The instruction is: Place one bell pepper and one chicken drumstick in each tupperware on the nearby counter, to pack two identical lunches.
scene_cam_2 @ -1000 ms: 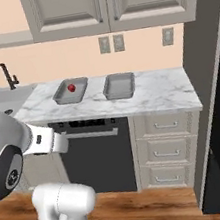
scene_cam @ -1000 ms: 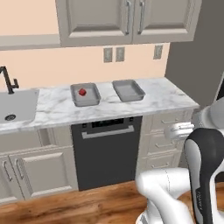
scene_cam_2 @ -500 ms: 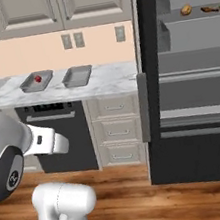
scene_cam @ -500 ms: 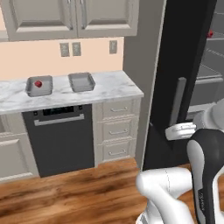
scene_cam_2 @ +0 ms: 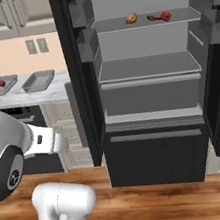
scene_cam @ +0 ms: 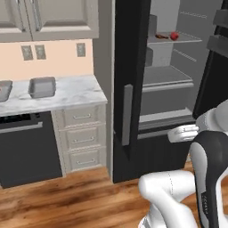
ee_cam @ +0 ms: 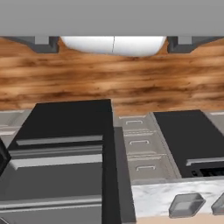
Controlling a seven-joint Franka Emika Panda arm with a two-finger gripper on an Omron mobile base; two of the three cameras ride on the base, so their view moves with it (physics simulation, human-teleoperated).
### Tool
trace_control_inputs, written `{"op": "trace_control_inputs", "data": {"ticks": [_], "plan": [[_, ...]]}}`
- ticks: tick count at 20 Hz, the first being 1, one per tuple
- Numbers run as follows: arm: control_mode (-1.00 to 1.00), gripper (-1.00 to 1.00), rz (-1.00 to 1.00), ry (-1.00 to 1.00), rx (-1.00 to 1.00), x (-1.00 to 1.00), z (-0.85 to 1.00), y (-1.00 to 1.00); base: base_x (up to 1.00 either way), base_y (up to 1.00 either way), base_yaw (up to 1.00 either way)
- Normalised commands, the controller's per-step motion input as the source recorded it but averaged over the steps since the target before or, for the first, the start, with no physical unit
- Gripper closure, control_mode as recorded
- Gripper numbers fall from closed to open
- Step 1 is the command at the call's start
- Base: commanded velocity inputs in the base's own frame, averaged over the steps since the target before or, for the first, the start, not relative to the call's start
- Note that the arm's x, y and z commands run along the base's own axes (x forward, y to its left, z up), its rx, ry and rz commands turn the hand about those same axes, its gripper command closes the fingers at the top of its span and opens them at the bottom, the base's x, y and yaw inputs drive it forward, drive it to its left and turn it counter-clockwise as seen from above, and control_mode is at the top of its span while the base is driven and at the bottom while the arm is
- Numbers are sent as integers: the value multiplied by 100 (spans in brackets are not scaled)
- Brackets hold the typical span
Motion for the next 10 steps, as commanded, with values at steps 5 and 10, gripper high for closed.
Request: {"op": "trace_control_inputs", "data": {"ticks": [5,10], "plan": [[100,-100,0,0,0,0,0,0,11,-100,0],[100,-100,0,0,0,0,0,0,55,-51,0]]}}
